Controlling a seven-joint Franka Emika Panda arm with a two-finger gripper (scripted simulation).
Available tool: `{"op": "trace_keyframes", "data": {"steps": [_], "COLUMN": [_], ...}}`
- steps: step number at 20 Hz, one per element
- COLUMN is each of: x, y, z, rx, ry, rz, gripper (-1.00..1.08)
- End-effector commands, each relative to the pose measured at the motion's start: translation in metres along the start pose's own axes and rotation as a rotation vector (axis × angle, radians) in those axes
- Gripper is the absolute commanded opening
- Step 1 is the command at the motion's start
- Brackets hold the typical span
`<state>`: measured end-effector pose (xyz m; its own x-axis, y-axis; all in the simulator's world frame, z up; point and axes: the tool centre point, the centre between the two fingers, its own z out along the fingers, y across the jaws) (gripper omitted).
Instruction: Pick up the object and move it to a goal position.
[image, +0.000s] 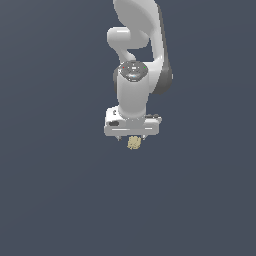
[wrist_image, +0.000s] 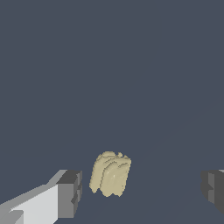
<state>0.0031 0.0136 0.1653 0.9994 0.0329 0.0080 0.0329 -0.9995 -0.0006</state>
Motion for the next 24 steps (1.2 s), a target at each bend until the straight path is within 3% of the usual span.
{"op": "trace_keyframes", "data": {"steps": [1,24], "x": [0.0,0.006], "y": [0.0,-0.011], "z": [0.0,0.001], "rx": [0.0,0.017], "ry": [0.0,0.019], "rz": [0.0,-0.05], "gripper": [1.0,1.0]}}
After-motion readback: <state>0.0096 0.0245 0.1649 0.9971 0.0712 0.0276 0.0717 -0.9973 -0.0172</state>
